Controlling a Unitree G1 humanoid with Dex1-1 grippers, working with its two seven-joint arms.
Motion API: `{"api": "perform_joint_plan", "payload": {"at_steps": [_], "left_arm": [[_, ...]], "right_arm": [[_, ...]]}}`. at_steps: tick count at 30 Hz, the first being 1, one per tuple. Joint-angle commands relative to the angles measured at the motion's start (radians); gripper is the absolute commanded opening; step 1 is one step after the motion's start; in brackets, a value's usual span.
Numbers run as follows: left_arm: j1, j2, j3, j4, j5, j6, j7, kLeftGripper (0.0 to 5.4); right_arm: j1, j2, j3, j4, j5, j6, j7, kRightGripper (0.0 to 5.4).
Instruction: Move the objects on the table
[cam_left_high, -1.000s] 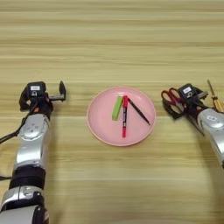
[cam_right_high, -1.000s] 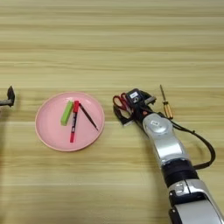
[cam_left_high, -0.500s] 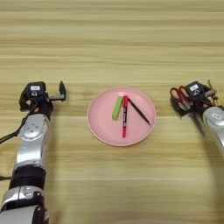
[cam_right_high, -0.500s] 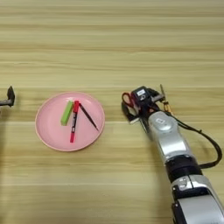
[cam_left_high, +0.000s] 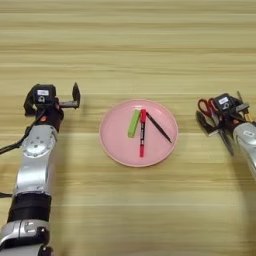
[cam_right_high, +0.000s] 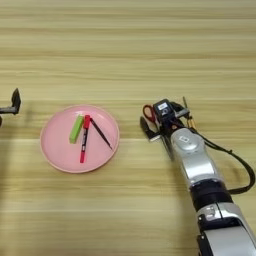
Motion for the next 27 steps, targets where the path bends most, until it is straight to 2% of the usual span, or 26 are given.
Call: {"api": "perform_joint_plan", "payload": {"at_steps": [1, 5, 7, 13, 15, 27], "left_arm": [[0.050, 0.008, -0.051, -0.167, 0.006, 0.093, -0.036, 5.40], [0.077, 0.008, -0.082, -0.248, -0.010, 0.175, -0.071, 5.40], [0.088, 0.020, -0.109, -0.258, 0.001, 0.198, -0.100, 5.40], [0.093, 0.027, -0.139, -0.215, 0.000, 0.227, -0.152, 5.40], [0.102, 0.038, -0.174, -0.213, 0.015, 0.246, -0.180, 5.40], [0.135, 0.046, -0.230, -0.282, 0.010, 0.318, -0.238, 5.40]], "right_arm": [[0.010, 0.010, 0.002, -0.010, -0.001, 0.026, 0.004, 5.36], [0.010, 0.017, 0.003, -0.014, -0.003, 0.031, 0.000, 5.36], [0.009, 0.020, 0.004, -0.015, -0.004, 0.033, -0.003, 5.36], [0.009, 0.028, 0.006, -0.023, -0.007, 0.043, -0.007, 5.36], [0.009, 0.029, 0.005, -0.022, -0.007, 0.045, -0.008, 5.36], [0.008, 0.034, 0.004, -0.020, -0.009, 0.044, -0.011, 5.36]]}}
